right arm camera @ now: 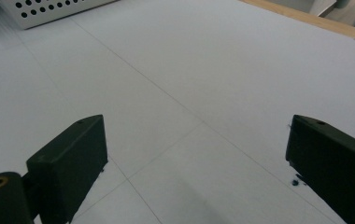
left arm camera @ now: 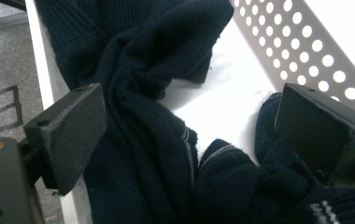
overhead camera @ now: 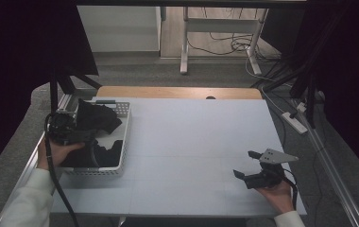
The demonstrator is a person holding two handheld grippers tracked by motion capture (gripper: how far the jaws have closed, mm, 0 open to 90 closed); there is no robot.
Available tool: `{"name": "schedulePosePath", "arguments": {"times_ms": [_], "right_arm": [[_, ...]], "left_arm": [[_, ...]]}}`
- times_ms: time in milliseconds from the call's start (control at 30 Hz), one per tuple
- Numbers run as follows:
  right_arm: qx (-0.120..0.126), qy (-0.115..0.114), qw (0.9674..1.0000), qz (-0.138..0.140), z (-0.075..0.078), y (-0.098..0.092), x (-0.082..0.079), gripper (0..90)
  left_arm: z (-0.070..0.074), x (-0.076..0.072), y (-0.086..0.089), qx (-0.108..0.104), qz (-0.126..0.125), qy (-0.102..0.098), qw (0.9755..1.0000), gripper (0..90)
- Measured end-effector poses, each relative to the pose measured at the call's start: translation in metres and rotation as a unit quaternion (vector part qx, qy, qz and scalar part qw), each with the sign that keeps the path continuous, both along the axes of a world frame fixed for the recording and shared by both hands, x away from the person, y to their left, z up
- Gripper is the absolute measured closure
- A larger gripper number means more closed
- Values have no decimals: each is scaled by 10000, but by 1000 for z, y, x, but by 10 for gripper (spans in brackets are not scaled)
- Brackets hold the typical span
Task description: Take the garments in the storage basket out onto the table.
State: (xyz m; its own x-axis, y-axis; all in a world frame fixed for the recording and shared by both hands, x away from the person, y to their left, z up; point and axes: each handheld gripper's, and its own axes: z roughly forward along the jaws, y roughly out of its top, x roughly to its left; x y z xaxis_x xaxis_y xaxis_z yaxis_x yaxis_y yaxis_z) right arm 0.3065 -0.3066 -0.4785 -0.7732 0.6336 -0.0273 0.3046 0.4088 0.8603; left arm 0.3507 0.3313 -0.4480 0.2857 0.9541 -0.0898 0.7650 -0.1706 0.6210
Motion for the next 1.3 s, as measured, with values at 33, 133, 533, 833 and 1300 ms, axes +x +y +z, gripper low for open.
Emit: {"name": "schedulePosePath", "arguments": {"times_ms": [33, 133, 533, 833, 1300], "right_arm": [[2, 3, 10000, 0, 0, 0, 0, 54], [5, 4, 10000, 0, 0, 0, 0, 54], [9, 19, 10000, 21, 0, 0, 0, 54], [-8, 23, 10000, 18, -1, 1, -1, 54], [-5, 41, 10000, 28, -3, 1, 0, 54]], "left_arm": [[0, -1, 0, 32, -18, 27, 10000, 92], [-1, -5, 4, 60, -88, 129, 9999, 92], [-4, -21, 13, 145, -494, 581, 9970, 83], [-9, -29, 14, 190, -768, 840, 9933, 72], [-6, -42, 10, 250, -1059, 932, 9897, 76]]}}
